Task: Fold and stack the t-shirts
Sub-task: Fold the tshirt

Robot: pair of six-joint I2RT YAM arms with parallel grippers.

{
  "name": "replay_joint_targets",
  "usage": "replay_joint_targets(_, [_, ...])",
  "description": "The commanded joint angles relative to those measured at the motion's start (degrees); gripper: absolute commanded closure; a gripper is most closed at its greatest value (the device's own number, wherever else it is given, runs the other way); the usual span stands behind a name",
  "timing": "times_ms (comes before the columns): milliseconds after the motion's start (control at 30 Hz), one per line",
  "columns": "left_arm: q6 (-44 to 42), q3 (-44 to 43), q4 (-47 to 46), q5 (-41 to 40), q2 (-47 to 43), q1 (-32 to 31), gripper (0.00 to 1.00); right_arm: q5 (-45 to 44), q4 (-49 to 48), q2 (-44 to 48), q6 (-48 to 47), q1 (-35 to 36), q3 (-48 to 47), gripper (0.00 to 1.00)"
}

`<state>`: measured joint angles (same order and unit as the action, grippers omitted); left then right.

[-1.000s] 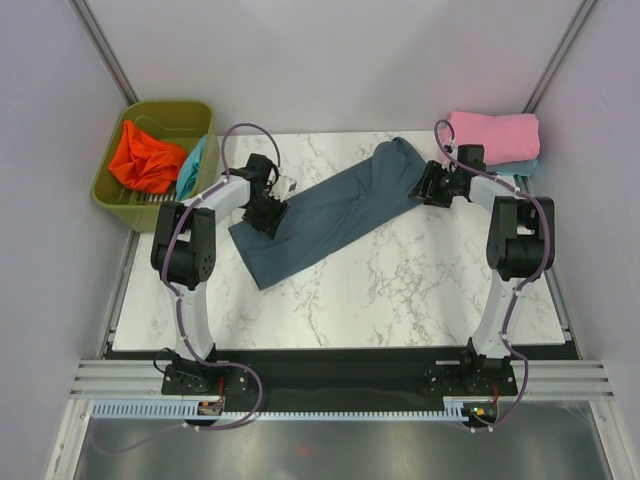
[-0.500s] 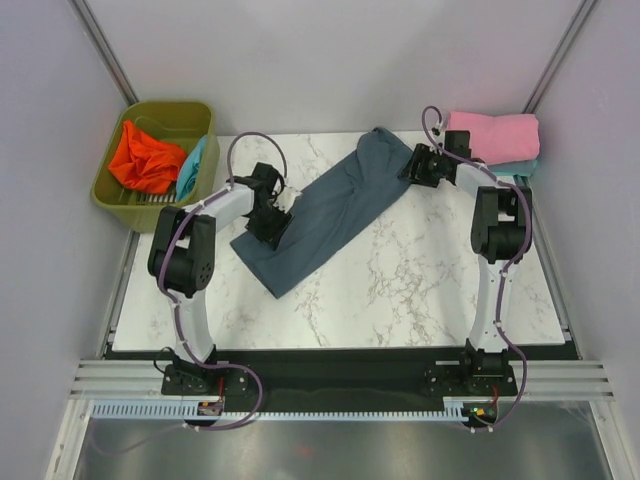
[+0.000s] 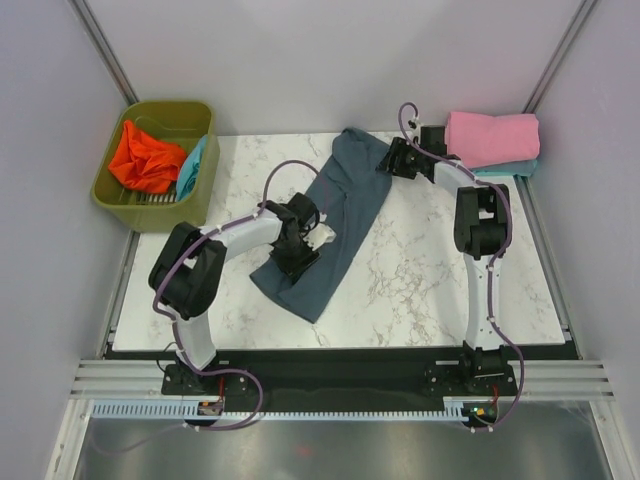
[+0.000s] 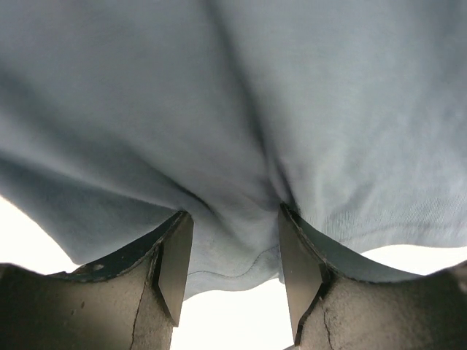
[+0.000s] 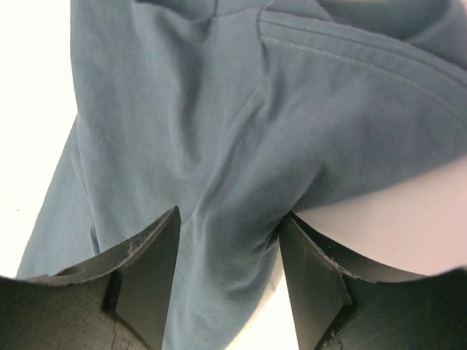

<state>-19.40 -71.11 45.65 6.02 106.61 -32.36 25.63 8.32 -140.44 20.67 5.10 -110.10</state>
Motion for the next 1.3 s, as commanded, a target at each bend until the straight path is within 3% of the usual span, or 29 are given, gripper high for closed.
replay_joint_targets(0, [0.5, 1.4, 0.8, 0.6, -3.6, -3.8, 0.43, 0.7, -1.1, -1.2, 1.9, 1.2, -1.7, 0.36])
replay_joint_targets(433, [0.5, -1.2, 0.8, 0.6, -1.7, -16.8, 0.43, 0.0, -3.5, -3.0, 2.5, 3.3, -6.3, 0.35])
replay_joint_targets(967, [1.9, -9.7, 6.0, -0.7, 5.6, -23.7, 0.46, -0.6, -7.5, -7.6, 4.6, 4.7, -12.6, 0.33])
replay_joint_targets(1167, [0.9, -9.8, 6.4, -3.6, 0.6, -23.8, 0.43, 1.0, -7.2, -2.0, 4.5, 1.9, -7.9, 0.32])
replay_joint_targets(1267, [-0.4, -14.5, 8.7, -1.5, -3.3, -22.9, 0.38, 0.0, -6.0, 5.0, 1.4, -0.4, -3.9, 0.29])
